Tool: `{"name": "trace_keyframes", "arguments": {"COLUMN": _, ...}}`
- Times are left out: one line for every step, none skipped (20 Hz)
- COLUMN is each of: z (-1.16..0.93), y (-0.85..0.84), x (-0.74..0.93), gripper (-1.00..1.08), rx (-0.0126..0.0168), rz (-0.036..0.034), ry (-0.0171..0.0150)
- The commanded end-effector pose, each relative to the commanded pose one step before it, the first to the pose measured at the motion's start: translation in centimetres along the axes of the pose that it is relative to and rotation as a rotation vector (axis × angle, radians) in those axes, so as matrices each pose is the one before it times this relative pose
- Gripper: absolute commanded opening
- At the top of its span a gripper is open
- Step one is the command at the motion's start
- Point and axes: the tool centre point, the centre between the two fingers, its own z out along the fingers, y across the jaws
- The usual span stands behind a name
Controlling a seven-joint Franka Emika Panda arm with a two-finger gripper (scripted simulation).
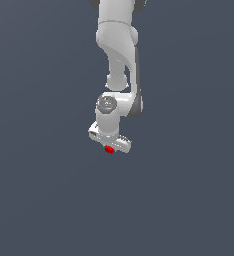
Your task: Pick up the red cube and move it to a goal position.
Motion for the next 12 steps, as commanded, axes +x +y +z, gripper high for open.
{"name": "trace_keyframes", "arguments": {"z": -1.248, "y": 0.105, "x": 0.282, "gripper": -1.00, "rx": 0.00068, "rz": 0.00019, "ry": 0.00171}}
{"name": "trace_keyframes", "arguments": {"z": -0.611, "y": 0.061, "x": 0.118, "gripper": -1.00, "rx": 0.00000, "rz": 0.00000, "ry": 0.00000}}
{"name": "trace_keyframes", "arguments": {"z": -0.671, "y": 0.067, "x": 0.130, "gripper": -1.00, "rx": 0.00000, "rz": 0.00000, "ry": 0.00000}}
{"name": "trace_keyframes", "arguments": {"z": -0.727, "y": 0.097, "x": 0.151, "gripper": -1.00, "rx": 0.00023, "rz": 0.00041, "ry": -0.00012}}
{"name": "trace_keyframes", "arguments": {"z": -0.785, "y": 0.078, "x": 0.154, "gripper": -1.00, "rx": 0.00000, "rz": 0.00000, "ry": 0.00000}}
{"name": "trace_keyframes", "arguments": {"z": -0.840, "y": 0.083, "x": 0.166, "gripper": -1.00, "rx": 0.00000, "rz": 0.00000, "ry": 0.00000}}
{"name": "trace_keyframes", "arguments": {"z": -0.893, "y": 0.088, "x": 0.178, "gripper": -1.00, "rx": 0.00000, "rz": 0.00000, "ry": 0.00000}}
{"name": "trace_keyframes", "arguments": {"z": -0.944, "y": 0.093, "x": 0.190, "gripper": -1.00, "rx": 0.00000, "rz": 0.00000, "ry": 0.00000}}
{"name": "trace_keyframes", "arguments": {"z": -0.988, "y": 0.122, "x": 0.212, "gripper": -1.00, "rx": -0.00016, "rz": 0.00046, "ry": -0.00006}}
{"name": "trace_keyframes", "arguments": {"z": -1.042, "y": 0.101, "x": 0.215, "gripper": -1.00, "rx": 0.00000, "rz": 0.00000, "ry": 0.00000}}
{"name": "trace_keyframes", "arguments": {"z": -1.080, "y": 0.104, "x": 0.227, "gripper": -1.00, "rx": 0.00000, "rz": 0.00000, "ry": 0.00000}}
{"name": "trace_keyframes", "arguments": {"z": -1.077, "y": 0.103, "x": 0.230, "gripper": -1.00, "rx": 0.00000, "rz": 0.00000, "ry": 0.00000}}
